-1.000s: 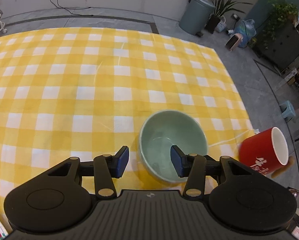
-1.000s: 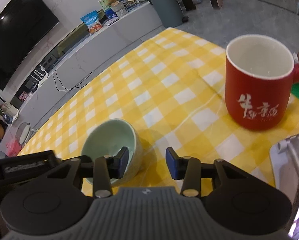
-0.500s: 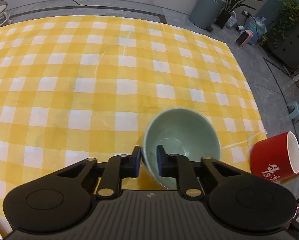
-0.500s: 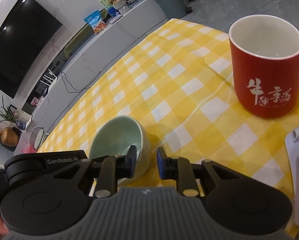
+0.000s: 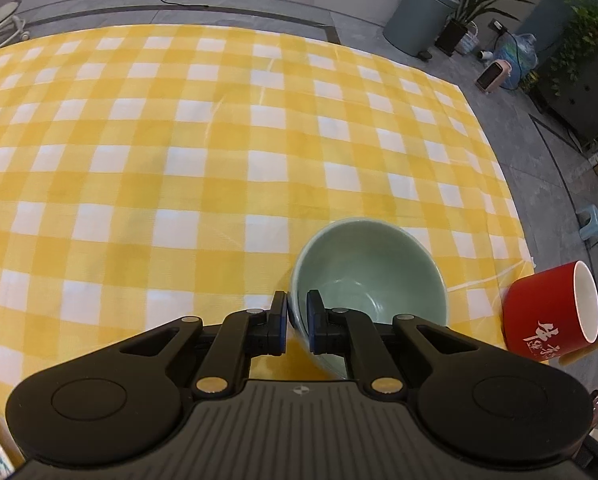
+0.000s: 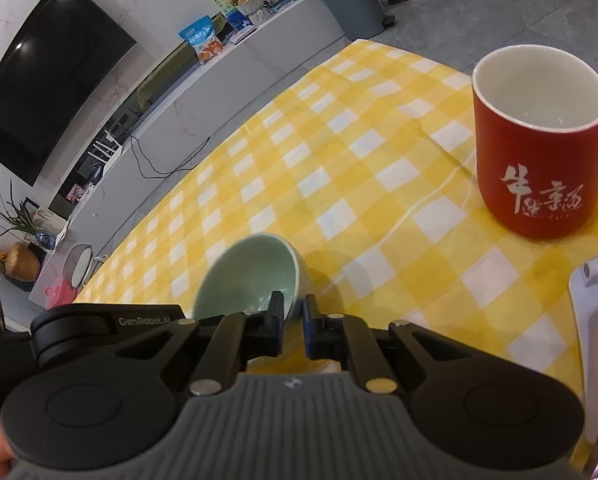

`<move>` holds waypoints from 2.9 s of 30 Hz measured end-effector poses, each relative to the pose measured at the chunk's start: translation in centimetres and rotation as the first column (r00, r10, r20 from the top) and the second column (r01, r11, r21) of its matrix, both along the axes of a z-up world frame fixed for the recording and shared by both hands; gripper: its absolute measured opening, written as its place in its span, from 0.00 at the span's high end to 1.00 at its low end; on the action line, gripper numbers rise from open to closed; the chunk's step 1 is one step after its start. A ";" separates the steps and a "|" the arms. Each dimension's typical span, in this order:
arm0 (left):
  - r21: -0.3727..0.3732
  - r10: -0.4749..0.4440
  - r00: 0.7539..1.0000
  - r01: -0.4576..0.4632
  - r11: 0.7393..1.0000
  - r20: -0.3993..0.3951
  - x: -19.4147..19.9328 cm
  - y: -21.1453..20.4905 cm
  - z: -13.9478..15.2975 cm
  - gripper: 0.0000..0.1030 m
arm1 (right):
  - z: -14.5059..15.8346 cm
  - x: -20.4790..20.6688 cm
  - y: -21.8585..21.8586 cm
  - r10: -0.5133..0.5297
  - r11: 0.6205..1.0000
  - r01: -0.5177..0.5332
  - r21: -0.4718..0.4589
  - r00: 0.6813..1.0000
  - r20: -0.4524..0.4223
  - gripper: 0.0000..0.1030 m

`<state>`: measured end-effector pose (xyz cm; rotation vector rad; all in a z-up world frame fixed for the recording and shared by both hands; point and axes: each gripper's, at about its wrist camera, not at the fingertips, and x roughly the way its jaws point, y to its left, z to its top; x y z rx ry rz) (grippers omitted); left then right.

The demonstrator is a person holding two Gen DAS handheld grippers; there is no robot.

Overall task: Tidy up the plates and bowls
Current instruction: 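Close both grippers on the pale green bowl rim, then lift and carry the green bowl with both grippers to the stacked bowls, then lower the green bowl into the orange bowl and open both grippers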

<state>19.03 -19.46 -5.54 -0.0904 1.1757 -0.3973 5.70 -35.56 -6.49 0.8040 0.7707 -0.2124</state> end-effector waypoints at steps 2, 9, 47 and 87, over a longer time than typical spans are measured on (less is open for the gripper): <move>0.002 0.005 1.000 -0.005 1.000 0.007 -0.2 0.4 0.4 0.90 | 0.2 -0.1 0.2 0.008 1.000 -0.008 0.011 1.000 0.006 0.94; -0.029 0.060 0.998 -0.059 0.998 0.011 -1.5 2.9 2.2 0.88 | 1.8 -1.1 1.1 0.044 0.998 -0.047 0.050 0.998 0.050 0.99; 0.159 -0.048 0.998 0.055 0.986 -0.044 -3.0 2.5 -0.9 0.89 | -2.4 0.2 2.9 0.136 0.982 -0.114 0.147 0.980 -0.144 0.86; -0.048 0.198 0.972 -0.206 0.977 -0.126 -12.2 15.2 5.1 0.89 | 3.6 -4.9 10.1 0.451 0.890 -0.450 0.073 0.892 0.002 0.87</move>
